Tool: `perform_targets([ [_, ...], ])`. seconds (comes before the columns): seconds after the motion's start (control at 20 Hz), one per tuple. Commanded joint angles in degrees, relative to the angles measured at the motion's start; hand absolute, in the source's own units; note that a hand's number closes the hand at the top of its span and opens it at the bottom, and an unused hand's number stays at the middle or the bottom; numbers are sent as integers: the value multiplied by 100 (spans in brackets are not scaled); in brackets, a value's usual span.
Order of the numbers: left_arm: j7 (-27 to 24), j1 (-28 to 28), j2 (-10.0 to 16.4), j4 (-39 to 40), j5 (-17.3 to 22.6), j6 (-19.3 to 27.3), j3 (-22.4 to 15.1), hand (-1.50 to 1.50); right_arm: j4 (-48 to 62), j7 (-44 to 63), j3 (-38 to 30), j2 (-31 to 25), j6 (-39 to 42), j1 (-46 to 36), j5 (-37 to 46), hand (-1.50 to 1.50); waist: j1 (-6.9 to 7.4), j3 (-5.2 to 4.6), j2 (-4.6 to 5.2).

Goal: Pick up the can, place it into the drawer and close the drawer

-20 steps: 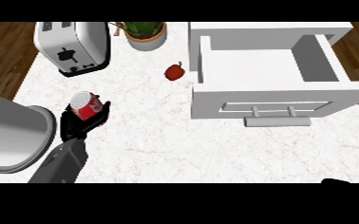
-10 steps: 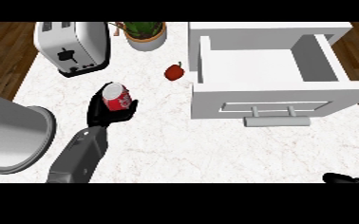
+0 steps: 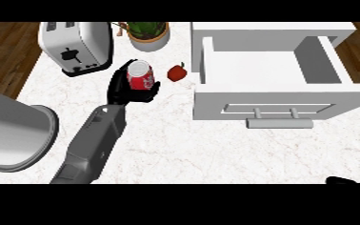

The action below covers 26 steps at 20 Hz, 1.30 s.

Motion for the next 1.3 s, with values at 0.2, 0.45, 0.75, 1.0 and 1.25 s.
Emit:
perform_targets([
  [0.2, 1577, -518, -248, -1496, -120, 523, -579, 150, 155, 343, -221, -251, -128, -396, -52, -150, 56, 3, -18],
  [0.45, 2800, -849, -254, -2556, 119, 807, -849, 150, 75, 261, -60, -125, -258, -492, 180, -150, 66, 0, -18],
  [0.75, 3673, -1418, -255, -3149, 387, 1583, -1500, 150, 589, -154, -303, -204, 3, -401, -99, -150, -29, 2, 6],
  [1.0, 4225, -2235, -255, -2842, 195, 1941, -1631, 150, -182, 381, -143, -120, -151, -376, -166, -150, -95, 0, 12],
  [1.25, 4224, -2928, -256, -2187, 335, 2064, -1549, 150, 48, 218, -42, -98, -125, -376, 73, -150, -96, 1, 32],
])
